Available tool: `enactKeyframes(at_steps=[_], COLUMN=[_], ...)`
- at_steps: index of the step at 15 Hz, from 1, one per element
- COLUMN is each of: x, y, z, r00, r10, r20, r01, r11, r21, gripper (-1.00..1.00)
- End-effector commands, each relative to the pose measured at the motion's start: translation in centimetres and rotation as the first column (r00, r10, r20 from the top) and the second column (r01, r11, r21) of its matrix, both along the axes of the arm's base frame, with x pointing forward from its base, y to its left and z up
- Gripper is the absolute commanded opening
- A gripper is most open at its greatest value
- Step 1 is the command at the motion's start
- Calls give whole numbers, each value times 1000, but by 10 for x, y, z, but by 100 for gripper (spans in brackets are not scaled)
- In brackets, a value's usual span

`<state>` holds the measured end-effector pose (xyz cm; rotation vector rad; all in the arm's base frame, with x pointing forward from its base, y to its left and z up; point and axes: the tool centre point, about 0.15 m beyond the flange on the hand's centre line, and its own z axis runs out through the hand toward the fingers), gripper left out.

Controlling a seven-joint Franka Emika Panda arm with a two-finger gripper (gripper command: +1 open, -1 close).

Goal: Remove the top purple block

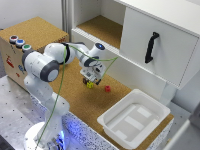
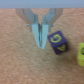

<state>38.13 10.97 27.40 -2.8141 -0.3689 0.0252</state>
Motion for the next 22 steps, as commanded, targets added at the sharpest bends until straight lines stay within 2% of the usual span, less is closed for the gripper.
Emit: enactKeyframes(at_steps=[1, 3, 4, 6, 10, 19, 20, 22], x=[18, 20, 21, 21, 12, 12, 11, 11], y=[29, 20, 17, 12, -6, -6, -3, -20], z=[7, 10, 11, 13, 19, 19, 12, 0], r00=[998, 999, 999, 999, 999, 999, 999, 999], r10=[58, 36, 27, 19, -35, -35, -33, -38], r20=[-35, -29, -34, -26, -11, -11, 21, 7], r01=[-57, -36, -27, -21, 34, 34, 34, 38], r11=[998, 999, 999, 998, 995, 995, 999, 996], r21=[10, -6, -22, -58, -95, -95, -38, -83], gripper=[-100, -100, 100, 100, 100, 100, 100, 100])
